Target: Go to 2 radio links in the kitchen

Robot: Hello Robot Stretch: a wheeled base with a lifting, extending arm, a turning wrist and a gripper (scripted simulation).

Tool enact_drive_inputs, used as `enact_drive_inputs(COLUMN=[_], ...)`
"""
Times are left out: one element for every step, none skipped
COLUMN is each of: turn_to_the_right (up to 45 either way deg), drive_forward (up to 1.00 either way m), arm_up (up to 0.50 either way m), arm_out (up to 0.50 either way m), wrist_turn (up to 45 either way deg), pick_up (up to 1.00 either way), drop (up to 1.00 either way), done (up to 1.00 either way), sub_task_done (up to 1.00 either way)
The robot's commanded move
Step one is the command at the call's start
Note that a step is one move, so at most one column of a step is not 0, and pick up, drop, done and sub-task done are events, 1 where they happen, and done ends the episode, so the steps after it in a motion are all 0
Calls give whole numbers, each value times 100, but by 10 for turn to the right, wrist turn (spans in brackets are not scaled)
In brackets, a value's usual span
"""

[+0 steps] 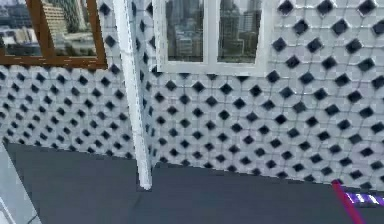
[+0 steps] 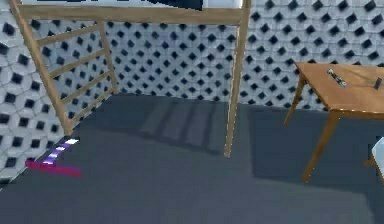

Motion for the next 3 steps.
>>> enact_drive_inputs(turn_to_the_right=[0, -270, -30], drive_forward=[65, 0, 0], arm_up=[0, 0, 0], arm_out=[0, 0, 0], wrist_turn=[0, 0, 0], pick_up=[0, 0, 0], drop=[0, 0, 0], done=[0, 0, 0], sub_task_done=[0, 0, 0])
